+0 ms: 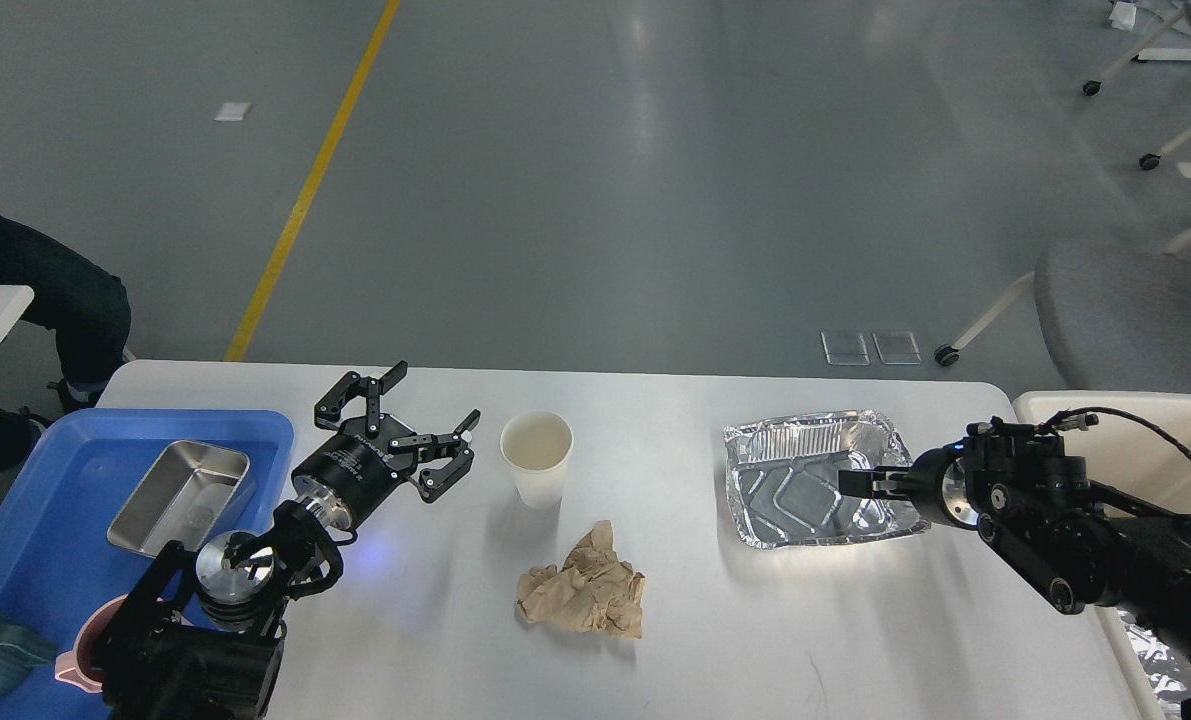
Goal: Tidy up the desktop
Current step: 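Close the right gripper on the foil tray rim, then lift the foil tray up off the table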
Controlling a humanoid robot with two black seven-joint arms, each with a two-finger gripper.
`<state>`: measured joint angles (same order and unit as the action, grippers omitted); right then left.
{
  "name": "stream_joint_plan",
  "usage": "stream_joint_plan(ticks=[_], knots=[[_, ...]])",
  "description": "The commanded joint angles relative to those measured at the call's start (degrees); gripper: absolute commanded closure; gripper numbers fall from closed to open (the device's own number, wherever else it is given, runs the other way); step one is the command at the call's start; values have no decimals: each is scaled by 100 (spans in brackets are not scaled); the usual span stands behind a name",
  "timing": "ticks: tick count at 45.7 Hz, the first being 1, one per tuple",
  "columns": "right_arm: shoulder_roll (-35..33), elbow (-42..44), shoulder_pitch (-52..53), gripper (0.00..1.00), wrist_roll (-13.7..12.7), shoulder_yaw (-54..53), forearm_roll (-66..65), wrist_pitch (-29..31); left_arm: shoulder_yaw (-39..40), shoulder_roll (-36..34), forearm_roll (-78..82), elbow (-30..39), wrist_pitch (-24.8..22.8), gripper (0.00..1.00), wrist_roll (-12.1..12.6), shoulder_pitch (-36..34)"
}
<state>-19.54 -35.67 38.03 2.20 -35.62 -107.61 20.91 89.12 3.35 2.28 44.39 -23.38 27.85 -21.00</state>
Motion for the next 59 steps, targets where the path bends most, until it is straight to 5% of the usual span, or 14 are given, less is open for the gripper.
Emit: stream_joint_plan(ticks=[1, 8, 18, 21, 24, 27, 47, 59], knots=[[-6, -10, -15, 38, 0, 11, -14, 10, 0, -1, 1, -1, 0, 0, 1, 0], [-6, -2, 2, 60, 0, 239, -14, 124, 0, -10, 1, -1, -9, 0, 1, 0], [-6, -2, -15, 71, 0, 372, 135, 168, 0, -37, 1, -1, 0, 0, 1, 0], [-6, 16, -15, 88, 0, 372, 153, 185, 0, -45, 1, -1, -9, 0, 1, 0], [-6, -1, -33, 88, 0, 363, 162, 150, 0, -45, 1, -1, -9, 0, 1, 0], [-6, 7, -33, 100, 0, 363, 179, 159, 0, -45, 1, -1, -9, 0, 1, 9], [-76, -203, 11, 100, 9, 345, 249, 326, 9, -54, 1, -1, -44, 0, 1, 0], [-1306, -1178, 55, 100, 0, 310, 1462, 546, 0, -72, 1, -9, -53, 0, 10, -53]])
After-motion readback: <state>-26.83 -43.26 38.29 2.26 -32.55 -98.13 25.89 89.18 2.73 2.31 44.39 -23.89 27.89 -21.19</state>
